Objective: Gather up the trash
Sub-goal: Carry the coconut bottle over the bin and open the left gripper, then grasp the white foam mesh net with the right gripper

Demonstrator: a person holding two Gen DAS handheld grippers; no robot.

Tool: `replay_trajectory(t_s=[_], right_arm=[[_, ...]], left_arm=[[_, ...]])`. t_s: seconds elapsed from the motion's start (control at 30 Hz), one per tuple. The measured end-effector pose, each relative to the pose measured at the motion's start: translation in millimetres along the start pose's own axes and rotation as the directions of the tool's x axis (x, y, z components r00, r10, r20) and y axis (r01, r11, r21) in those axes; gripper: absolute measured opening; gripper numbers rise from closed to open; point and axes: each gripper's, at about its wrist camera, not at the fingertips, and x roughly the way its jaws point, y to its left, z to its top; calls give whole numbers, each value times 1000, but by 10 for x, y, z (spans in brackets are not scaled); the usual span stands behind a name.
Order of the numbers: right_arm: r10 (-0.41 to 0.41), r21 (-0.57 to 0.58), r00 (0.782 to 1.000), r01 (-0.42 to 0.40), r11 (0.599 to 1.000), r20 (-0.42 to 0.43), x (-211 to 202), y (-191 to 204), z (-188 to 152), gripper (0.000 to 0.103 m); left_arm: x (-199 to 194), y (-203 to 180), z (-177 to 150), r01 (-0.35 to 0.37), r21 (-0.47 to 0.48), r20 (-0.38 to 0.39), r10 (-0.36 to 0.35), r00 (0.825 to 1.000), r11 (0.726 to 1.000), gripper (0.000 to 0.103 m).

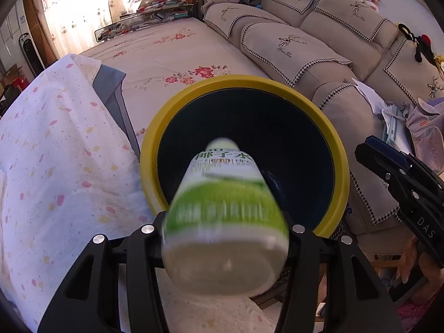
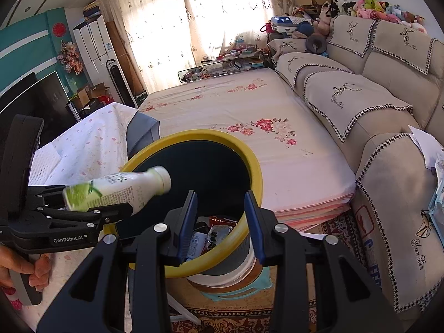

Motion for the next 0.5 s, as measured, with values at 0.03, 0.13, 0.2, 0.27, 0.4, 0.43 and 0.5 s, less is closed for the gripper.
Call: replay_trajectory(t_s=[0.03,0.13,0.2,0.27,0.4,0.43,0.5], right_arm=[[0,0,1000,0,1000,-1,0,12,-3,34],[1,-3,1000,-1,1000,-3,-3,41,6,34],[5,-8,1000,-5,1000,-2,-17,75,0,34],[11,-15,1000,-11,1000,-2,-24,124,5,34],[23,-39,1000,-23,999,-1,-70,271,10,34],[27,-46,1000,-27,999,1,-84,314,9,34],[35,-65,999,-35,997,0,-101,423,9,35]], left_arm=[[-9,5,-14,-2,-1,3,2,1000,1000,51],[-112,32,-49,-17,1,31,17,999,1000,51],[-225,63,-79,-13,-3,51,14,999,1000,51],[-375,108,-123,-10,-7,74,11,997,1000,52],[-731,224,-297,4,-37,133,1,991,999,54],[-830,265,-361,6,-47,149,1,989,999,56],[-1029,360,-506,3,-69,177,10,984,998,60]])
